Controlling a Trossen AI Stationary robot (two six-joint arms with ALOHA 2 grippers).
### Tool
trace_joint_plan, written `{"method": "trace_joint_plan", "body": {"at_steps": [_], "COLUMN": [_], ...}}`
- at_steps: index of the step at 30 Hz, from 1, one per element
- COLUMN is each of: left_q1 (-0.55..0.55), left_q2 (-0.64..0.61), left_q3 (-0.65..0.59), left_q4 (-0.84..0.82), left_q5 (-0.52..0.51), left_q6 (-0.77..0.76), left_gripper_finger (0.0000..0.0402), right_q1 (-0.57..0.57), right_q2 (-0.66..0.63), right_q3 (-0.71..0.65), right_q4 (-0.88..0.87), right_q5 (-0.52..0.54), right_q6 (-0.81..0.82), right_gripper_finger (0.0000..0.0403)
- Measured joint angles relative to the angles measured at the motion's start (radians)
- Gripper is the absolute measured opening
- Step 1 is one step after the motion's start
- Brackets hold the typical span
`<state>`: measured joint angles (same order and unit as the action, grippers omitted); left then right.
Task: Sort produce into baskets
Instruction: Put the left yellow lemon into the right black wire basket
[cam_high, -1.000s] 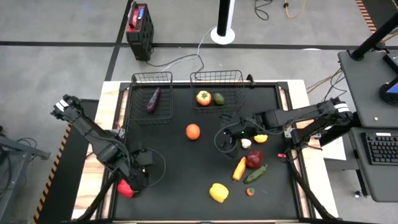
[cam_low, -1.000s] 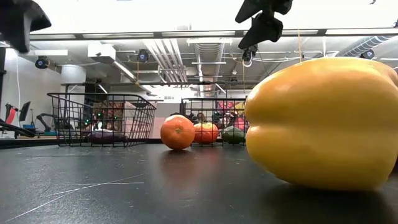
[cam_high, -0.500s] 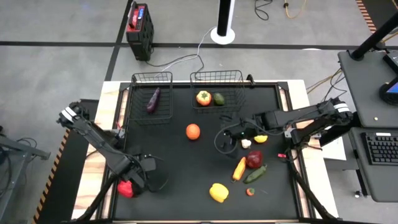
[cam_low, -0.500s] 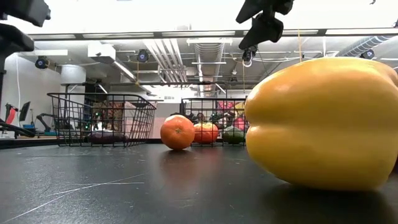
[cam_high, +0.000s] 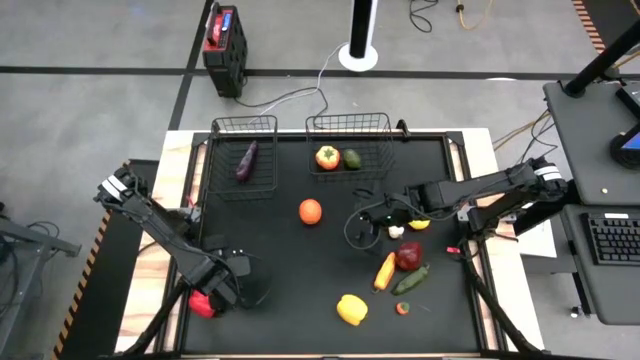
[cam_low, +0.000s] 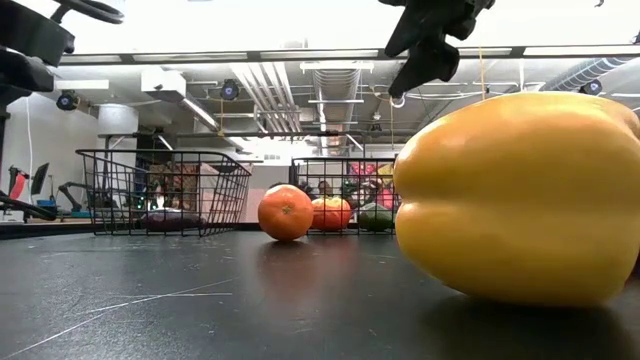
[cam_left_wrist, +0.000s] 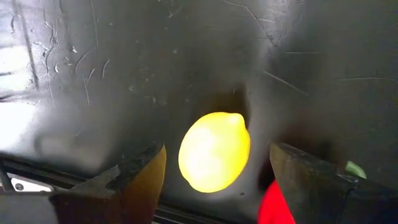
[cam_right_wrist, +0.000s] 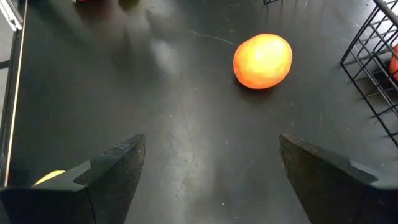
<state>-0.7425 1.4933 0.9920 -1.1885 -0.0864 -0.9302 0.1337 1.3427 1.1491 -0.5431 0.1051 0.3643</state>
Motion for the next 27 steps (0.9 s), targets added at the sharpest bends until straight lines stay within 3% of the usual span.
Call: {"method": "trace_joint_plan", "body": {"at_steps": [23, 27], "left_q1": [0.000, 0.000], "left_q2": [0.000, 0.000], "left_q3": [-0.164, -0.185], "left_q4": [0.151, 0.167], "left_q5": [0.014, 0.013], "left_q6": [0.005, 0.005], "left_gripper_finger": [0.0270, 0.0251], "right_q1": [0.000, 0.000], "right_q2": [0.000, 0.000], "right_q3": [0.002, 0.002], "right_q4": [0.002, 0.002], "right_q5": [-0.003, -0.003], "right_q6": [-0.005, -0.005], "right_gripper_finger": [0.0358, 0.0358]}}
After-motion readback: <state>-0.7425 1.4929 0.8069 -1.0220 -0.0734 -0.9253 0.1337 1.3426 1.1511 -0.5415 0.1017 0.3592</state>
